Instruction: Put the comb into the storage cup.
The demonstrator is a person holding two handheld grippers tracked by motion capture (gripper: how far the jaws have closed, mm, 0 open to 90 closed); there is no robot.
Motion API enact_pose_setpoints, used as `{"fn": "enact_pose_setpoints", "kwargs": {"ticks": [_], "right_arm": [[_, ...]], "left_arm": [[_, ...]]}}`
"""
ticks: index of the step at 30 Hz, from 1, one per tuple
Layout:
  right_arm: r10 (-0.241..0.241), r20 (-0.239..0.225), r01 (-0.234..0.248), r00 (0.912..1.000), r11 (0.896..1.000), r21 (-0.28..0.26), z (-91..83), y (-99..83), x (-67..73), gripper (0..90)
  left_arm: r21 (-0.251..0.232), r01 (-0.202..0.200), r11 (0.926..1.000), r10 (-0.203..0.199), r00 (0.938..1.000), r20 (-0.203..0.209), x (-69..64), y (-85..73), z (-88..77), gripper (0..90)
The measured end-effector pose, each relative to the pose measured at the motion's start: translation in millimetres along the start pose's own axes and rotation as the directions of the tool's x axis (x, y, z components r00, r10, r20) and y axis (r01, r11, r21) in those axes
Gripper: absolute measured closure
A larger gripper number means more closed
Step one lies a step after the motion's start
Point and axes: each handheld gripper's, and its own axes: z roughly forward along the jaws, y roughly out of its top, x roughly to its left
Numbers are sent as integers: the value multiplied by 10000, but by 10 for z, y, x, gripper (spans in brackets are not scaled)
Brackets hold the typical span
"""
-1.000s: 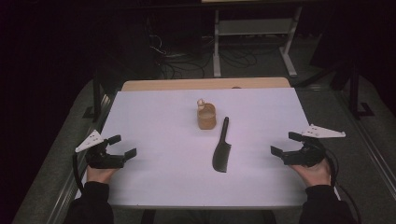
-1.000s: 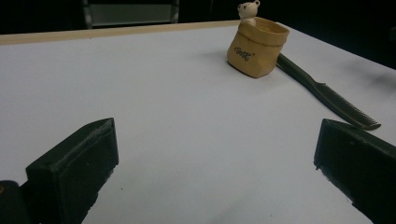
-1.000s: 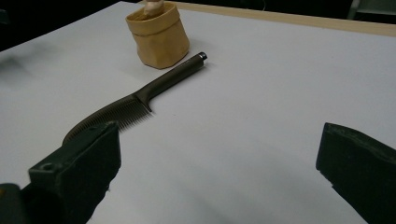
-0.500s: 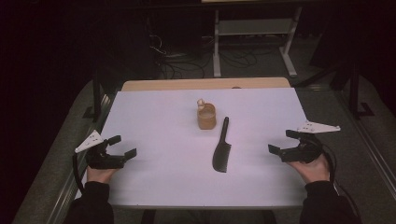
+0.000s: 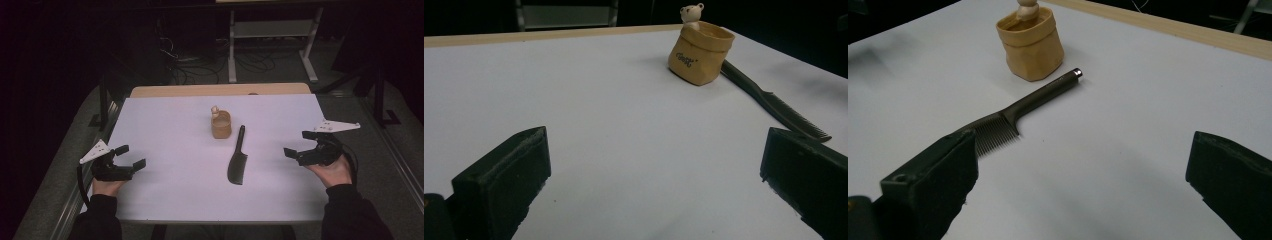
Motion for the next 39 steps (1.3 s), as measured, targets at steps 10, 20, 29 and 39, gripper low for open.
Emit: {"fn": "enact_pose_setpoints", "kwargs": {"ticks": [10, 20, 29, 39], "right_arm": [[-219, -109, 222, 9997, 9995, 243, 68, 162, 4, 0], [-456, -134, 461, 9989, 9982, 391, 114, 321, -1, 0], [-489, -162, 496, 9987, 9976, 479, 165, 443, -37, 0], [-663, -279, 675, 9974, 9967, 441, 224, 580, -47, 24]], "left_arm": [[-17, 19, 10000, -19, 10000, 20, 0, -1, 0, 0], [-66, 37, 10000, -36, 10000, 80, 5, -2, -1, 0], [-76, 38, 10000, -37, 10000, 92, 9, -4, 0, 0], [-27, 49, 10000, -48, 9999, 97, 11, -6, 9, 0]]}}
